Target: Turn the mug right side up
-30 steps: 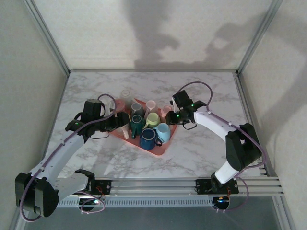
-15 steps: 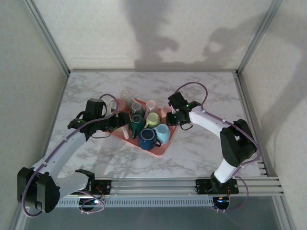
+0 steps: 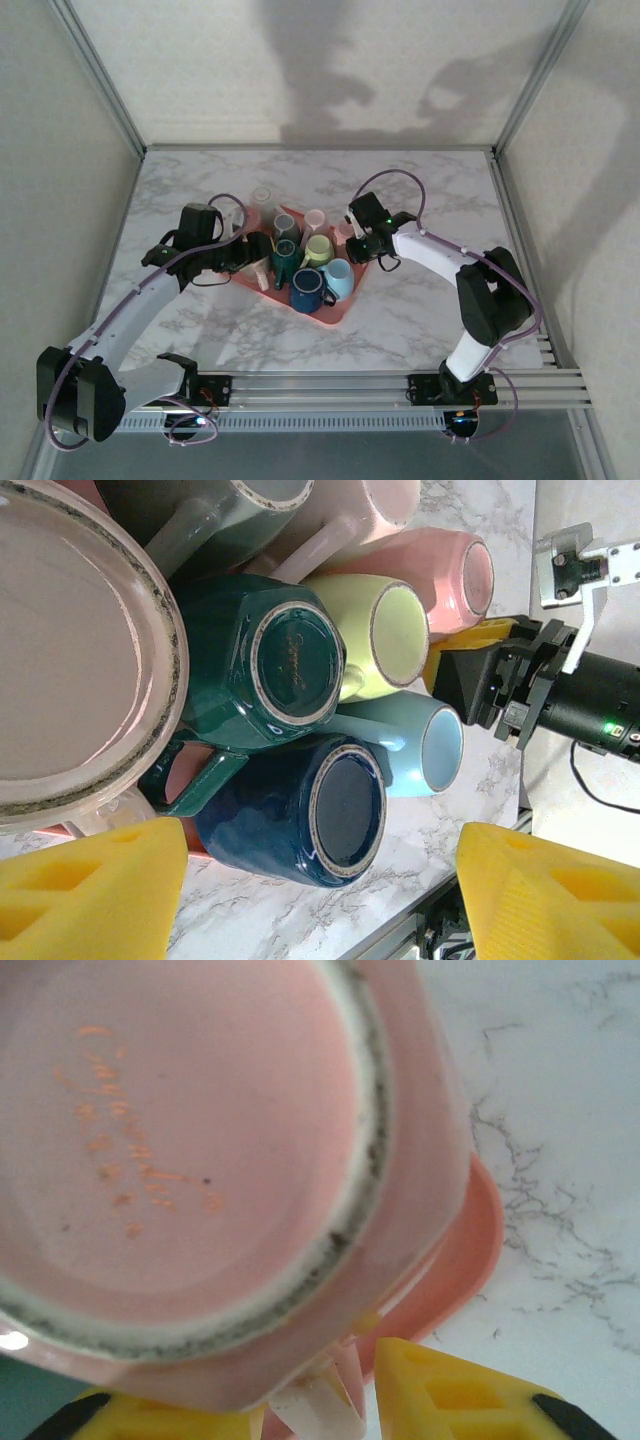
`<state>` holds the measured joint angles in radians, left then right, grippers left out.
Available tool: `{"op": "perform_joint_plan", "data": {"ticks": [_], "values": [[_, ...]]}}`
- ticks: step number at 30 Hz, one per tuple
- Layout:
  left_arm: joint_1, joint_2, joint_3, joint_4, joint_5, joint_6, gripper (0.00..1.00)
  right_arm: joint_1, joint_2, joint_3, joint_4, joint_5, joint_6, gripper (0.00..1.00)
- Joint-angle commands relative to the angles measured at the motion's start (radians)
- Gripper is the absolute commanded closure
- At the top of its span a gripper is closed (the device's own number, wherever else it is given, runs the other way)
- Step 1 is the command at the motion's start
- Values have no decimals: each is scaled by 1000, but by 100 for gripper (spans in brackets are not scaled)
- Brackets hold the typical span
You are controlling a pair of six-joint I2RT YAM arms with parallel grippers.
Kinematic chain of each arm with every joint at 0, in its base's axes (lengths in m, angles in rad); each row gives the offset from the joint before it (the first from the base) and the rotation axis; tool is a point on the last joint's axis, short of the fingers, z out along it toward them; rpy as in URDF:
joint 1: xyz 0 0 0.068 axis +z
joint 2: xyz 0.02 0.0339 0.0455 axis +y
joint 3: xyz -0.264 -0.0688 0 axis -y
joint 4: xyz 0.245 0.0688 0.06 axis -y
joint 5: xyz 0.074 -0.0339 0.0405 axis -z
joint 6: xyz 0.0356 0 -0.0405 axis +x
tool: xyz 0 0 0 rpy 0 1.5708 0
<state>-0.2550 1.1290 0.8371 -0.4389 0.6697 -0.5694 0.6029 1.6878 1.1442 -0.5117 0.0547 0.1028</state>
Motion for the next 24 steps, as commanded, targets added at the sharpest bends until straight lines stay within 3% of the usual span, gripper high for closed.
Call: {"op": "perform_joint_plan", "data": {"ticks": [1, 11, 24], "values": [[-13, -17, 28, 1, -7, -4, 29, 10, 21, -12, 28, 9, -121, 65], [-16, -23, 36, -6, -7, -11, 29, 9, 59, -4, 54, -8, -198, 66], [-16, -42, 64, -42, -17, 6, 29, 9, 5, -27, 83, 0, -244, 87]]}}
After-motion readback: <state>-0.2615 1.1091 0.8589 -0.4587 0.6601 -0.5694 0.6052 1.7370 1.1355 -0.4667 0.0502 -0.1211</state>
